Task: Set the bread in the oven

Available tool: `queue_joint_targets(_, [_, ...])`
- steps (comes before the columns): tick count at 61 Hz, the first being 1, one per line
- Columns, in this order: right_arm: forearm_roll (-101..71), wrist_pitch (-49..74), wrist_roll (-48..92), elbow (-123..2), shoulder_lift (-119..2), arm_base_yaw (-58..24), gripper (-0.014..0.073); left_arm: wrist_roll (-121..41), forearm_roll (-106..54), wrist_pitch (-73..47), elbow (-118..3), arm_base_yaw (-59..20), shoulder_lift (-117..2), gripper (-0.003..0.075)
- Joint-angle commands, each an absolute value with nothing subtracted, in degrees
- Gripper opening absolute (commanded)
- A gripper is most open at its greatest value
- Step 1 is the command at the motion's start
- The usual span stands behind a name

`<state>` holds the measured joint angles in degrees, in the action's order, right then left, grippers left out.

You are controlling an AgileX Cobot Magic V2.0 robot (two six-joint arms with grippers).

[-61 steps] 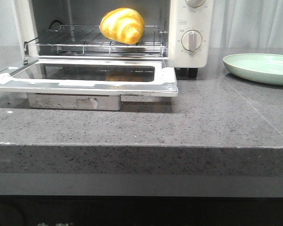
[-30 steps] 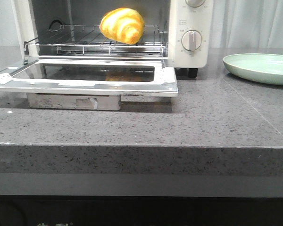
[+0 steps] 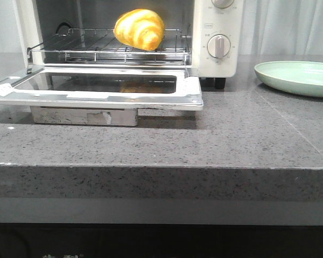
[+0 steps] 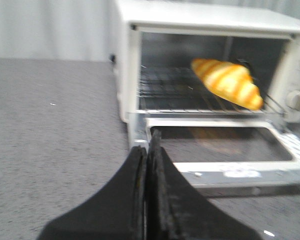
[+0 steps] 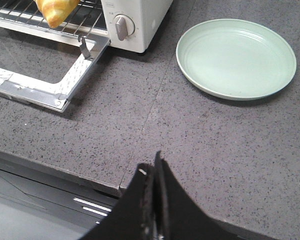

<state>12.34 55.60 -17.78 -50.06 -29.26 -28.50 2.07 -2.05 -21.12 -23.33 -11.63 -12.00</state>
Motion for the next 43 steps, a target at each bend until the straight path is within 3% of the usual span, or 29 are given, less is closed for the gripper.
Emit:
queue_joint_targets(1, [14.03, 52.06, -17.64, -51.32, -29.58, -28.16, -0.0069, 2.09, -3.28, -10.11, -18.56, -8.80, -8.89, -0.0018])
queue_joint_targets(25, [14.03, 52.06, -17.64, -51.32, -29.58, -28.16, -0.0069, 2.09, -4.29, 1.65, 1.62, -4.64, 1.69, -0.0018])
queue_joint_targets(43, [14.03, 52.11, -17.64, -51.32, -29.58, -28.16, -0.0069, 2.09, -4.29, 4.00, 1.84, -4.36, 1.58, -0.0018])
